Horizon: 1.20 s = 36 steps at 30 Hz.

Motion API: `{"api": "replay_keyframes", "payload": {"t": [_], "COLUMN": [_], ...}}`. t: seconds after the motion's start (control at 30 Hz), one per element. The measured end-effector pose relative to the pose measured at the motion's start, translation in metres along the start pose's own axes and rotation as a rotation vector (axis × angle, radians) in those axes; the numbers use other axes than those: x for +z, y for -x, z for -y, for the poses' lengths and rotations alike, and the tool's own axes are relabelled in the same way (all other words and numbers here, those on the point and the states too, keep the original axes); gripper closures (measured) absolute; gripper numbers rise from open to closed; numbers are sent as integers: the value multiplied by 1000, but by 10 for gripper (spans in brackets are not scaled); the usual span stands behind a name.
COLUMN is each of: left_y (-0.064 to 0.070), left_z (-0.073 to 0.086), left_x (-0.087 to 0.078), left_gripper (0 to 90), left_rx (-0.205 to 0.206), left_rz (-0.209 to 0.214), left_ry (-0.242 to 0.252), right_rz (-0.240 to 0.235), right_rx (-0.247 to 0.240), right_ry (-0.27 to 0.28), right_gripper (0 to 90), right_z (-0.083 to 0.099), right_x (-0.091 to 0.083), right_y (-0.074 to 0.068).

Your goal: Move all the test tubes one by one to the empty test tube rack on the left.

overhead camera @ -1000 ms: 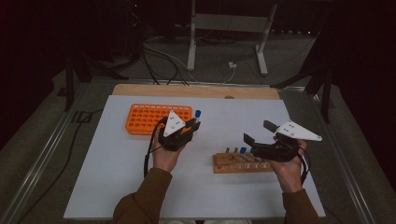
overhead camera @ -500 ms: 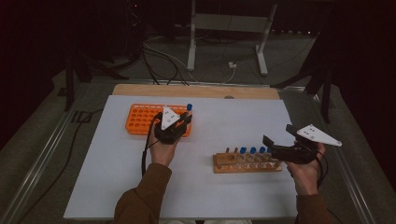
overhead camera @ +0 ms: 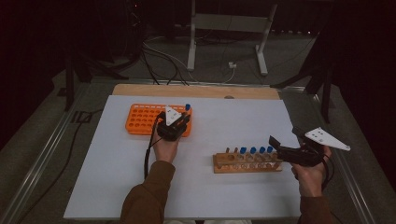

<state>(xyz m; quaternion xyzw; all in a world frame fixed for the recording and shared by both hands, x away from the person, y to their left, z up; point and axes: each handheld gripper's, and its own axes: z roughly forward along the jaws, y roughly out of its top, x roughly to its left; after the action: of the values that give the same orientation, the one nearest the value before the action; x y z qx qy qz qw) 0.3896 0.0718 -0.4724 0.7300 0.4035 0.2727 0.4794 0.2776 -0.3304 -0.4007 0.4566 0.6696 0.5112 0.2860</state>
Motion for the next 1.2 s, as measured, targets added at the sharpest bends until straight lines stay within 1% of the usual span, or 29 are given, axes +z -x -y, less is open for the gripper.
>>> {"api": "replay_keyframes", "payload": {"t": [0.1,0.17,0.3,0.43,0.53,0.57,0.63,0.67,0.77,0.83,0.97,1.0,1.03,1.07,1.1,1.17,1.2], "left_y": [-3,-4,-2,0,2,2,1,1,2,3,1,-1,-1,-2,-3,-5,-5], "left_z": [6,9,16,21,24,26,27,27,28,28,28,28,28,28,28,27,26], "left_x": [4,6,10,12,14,13,13,12,12,12,12,12,11,10,9,6,5], "left_gripper": [784,784,785,787,787,788,788,788,788,787,784,777,747,689,656,585,552], "left_rx": [-19,-21,-10,-4,14,13,-13,-18,0,0,-14,-25,-34,-42,-43,-58,-56], "left_rz": [-5,-7,-9,-10,-18,-17,-15,-15,-18,-20,-10,-9,-6,-7,-7,2,2], "left_ry": [-16,-28,-66,-84,-117,-116,-108,-109,-118,-119,-123,-126,-127,-130,-130,-124,-125], "right_rz": [0,-2,-8,-13,-15,-16,-17,-19,-22,-24,-29,-30,-32,-33,-35,-36,-39], "right_rx": [0,-2,-3,-7,-10,-10,-13,-13,-16,-17,-22,-22,-22,-22,-21,-21,-18], "right_ry": [5,5,2,-1,-4,-4,-7,-7,-7,-8,-11,-12,-11,-12,-11,-13,-15], "right_gripper": [1,1,1,1,1,1,1,1,1,1,1,1,1,1,1,1,2], "right_z": [0,0,0,1,2,2,3,3,3,3,3,3,4,4,4,4,5], "right_x": [-2,-3,-3,-4,-3,-3,-3,-3,-3,-3,-3,-3,-3,-3,-3,-3,-3], "right_y": [1,2,2,2,2,2,1,1,1,1,1,0,1,1,1,1,1]}}
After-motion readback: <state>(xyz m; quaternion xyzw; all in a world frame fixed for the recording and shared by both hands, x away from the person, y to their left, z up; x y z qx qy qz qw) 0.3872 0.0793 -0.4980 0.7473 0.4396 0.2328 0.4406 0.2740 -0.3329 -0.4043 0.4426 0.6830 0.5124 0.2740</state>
